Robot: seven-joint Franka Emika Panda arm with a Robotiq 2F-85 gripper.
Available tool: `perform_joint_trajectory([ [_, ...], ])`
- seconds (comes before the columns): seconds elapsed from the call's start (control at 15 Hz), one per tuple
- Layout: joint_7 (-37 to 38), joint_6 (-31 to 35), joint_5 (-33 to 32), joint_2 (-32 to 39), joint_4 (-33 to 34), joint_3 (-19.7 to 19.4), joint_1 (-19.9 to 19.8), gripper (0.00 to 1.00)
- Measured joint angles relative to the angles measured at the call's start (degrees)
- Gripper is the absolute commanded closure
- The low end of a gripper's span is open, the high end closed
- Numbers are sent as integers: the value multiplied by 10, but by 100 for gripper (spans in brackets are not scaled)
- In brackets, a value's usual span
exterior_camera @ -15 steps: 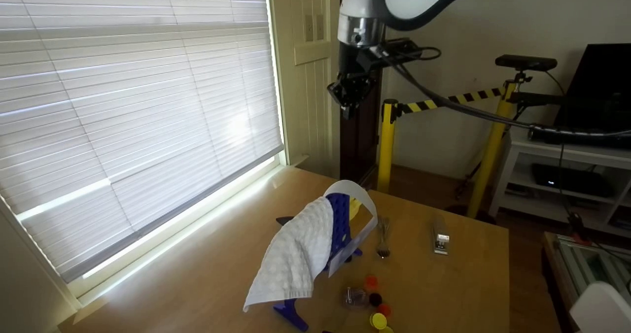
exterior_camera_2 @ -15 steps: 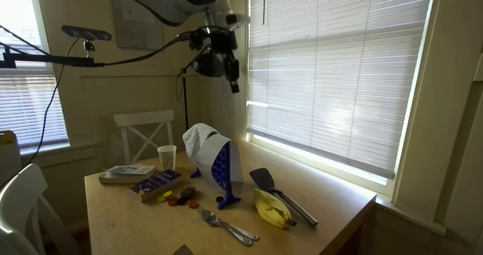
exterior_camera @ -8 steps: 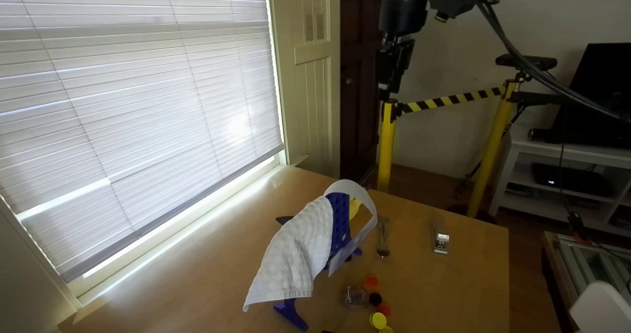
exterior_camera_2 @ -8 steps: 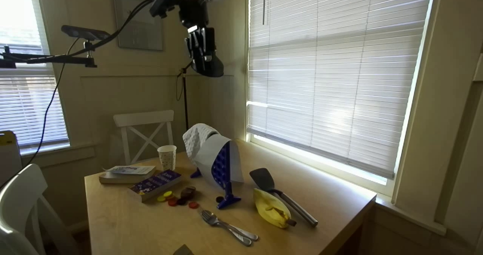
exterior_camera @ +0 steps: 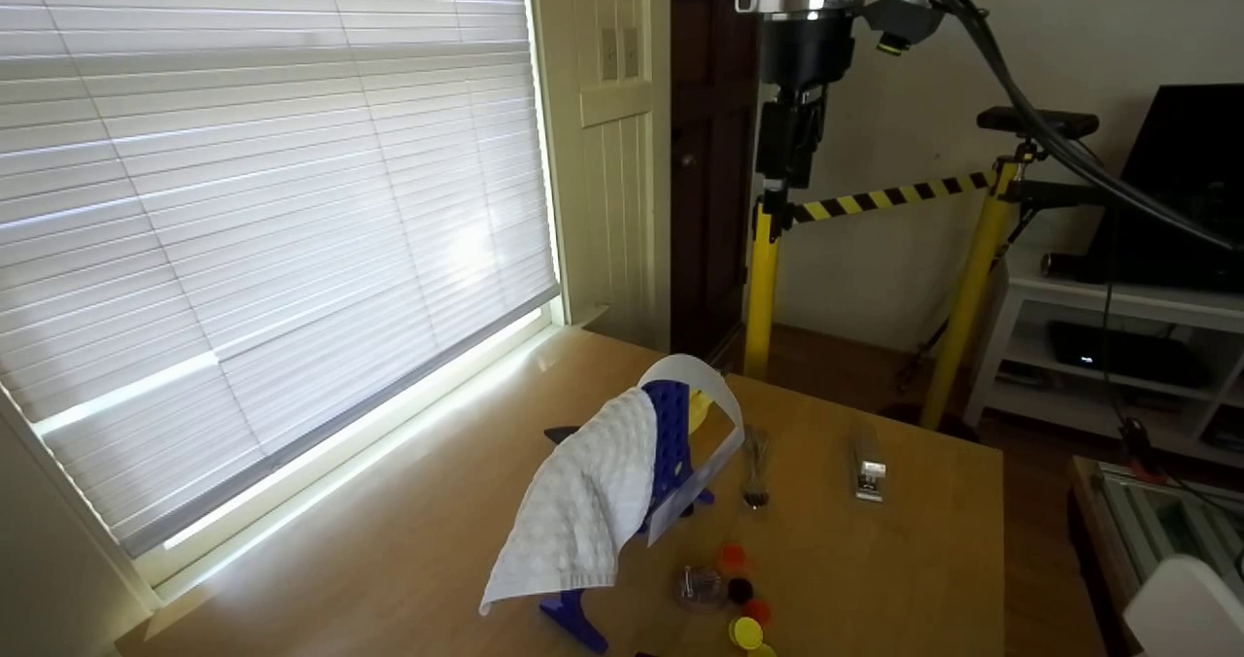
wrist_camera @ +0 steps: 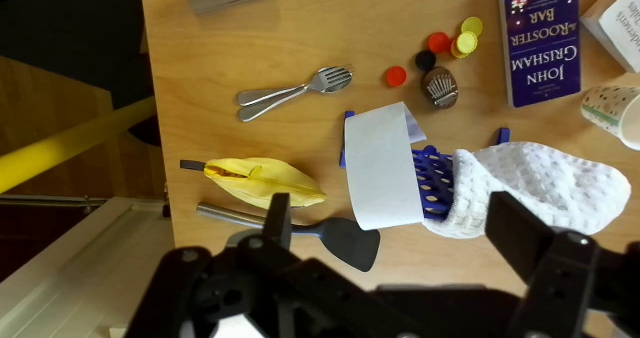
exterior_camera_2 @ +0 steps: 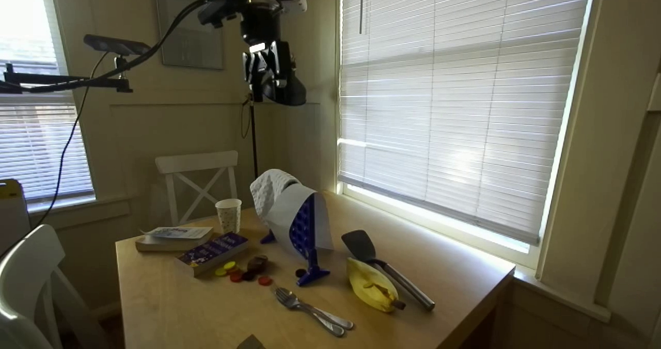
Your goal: Put the white object on the blue object
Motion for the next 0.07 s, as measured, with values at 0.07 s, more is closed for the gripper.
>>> perform_joint_trajectory([
  [0.07, 0, 0, 0, 0, 0, 0, 0, 0],
])
